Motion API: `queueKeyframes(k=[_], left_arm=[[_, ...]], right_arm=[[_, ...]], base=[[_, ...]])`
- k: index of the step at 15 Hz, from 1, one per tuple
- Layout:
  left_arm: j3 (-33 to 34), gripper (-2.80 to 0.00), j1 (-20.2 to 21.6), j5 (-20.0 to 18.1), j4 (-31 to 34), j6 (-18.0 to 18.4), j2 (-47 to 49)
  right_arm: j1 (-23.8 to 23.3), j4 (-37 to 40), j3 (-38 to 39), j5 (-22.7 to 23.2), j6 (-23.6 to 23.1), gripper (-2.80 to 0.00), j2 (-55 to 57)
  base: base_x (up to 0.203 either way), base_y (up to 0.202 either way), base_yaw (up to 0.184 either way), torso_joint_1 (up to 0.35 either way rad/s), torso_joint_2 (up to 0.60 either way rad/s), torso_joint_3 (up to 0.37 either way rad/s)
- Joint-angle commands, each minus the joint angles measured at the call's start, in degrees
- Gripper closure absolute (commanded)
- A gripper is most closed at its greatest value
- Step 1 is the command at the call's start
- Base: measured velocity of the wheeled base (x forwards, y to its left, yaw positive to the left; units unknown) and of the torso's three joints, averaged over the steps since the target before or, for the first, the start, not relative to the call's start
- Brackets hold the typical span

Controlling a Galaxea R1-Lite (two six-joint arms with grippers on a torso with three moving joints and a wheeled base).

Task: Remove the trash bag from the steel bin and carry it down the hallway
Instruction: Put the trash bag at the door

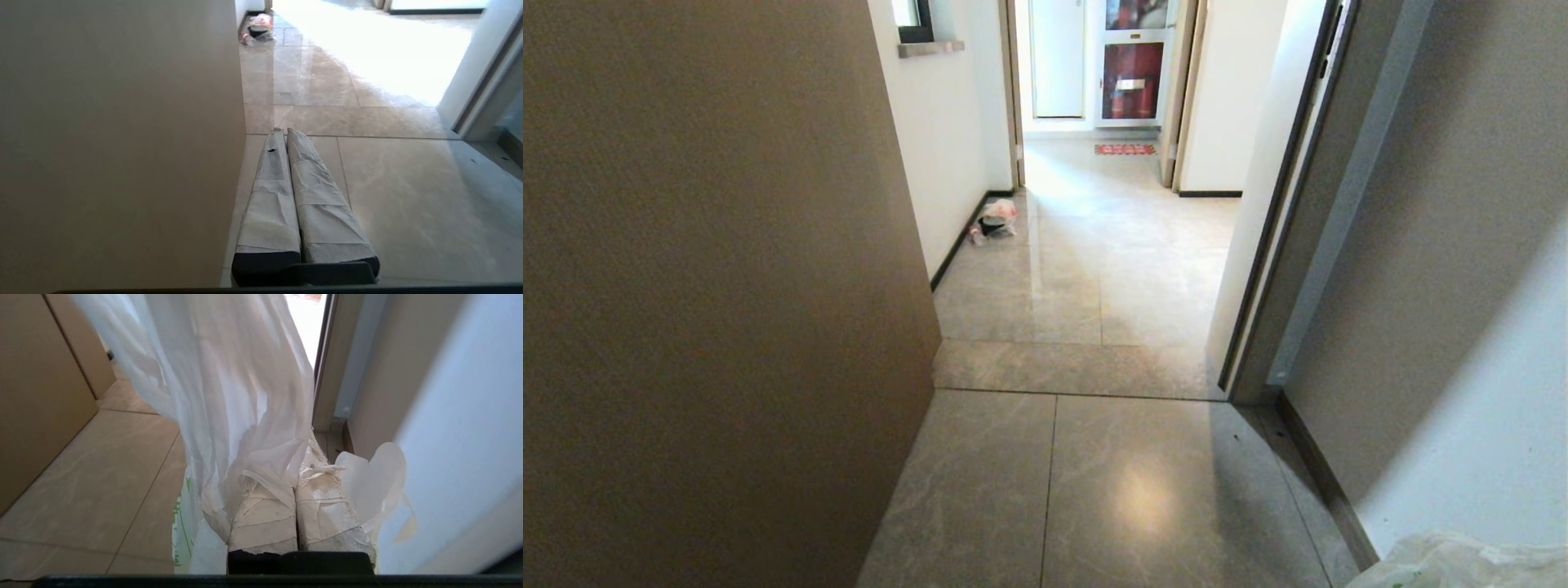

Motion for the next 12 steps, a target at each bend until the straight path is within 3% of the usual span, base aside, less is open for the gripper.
queueKeyframes(k=[1, 12], left_arm=[[0.0, 0.00, 0.0, 0.0, 0.0, 0.0, 0.1], [0.0, 0.00, 0.0, 0.0, 0.0, 0.2, 0.1]], right_arm=[[0.0, 0.0, 0.0, 0.0, 0.0, 0.00, -2.2], [0.0, 0.0, 0.0, 0.0, 0.0, 0.00, -2.2]], base=[[0.195, 0.000, -0.001, 0.002, 0.00, 0.002], [0.191, 0.000, 0.001, 0.002, 0.00, 0.003]])
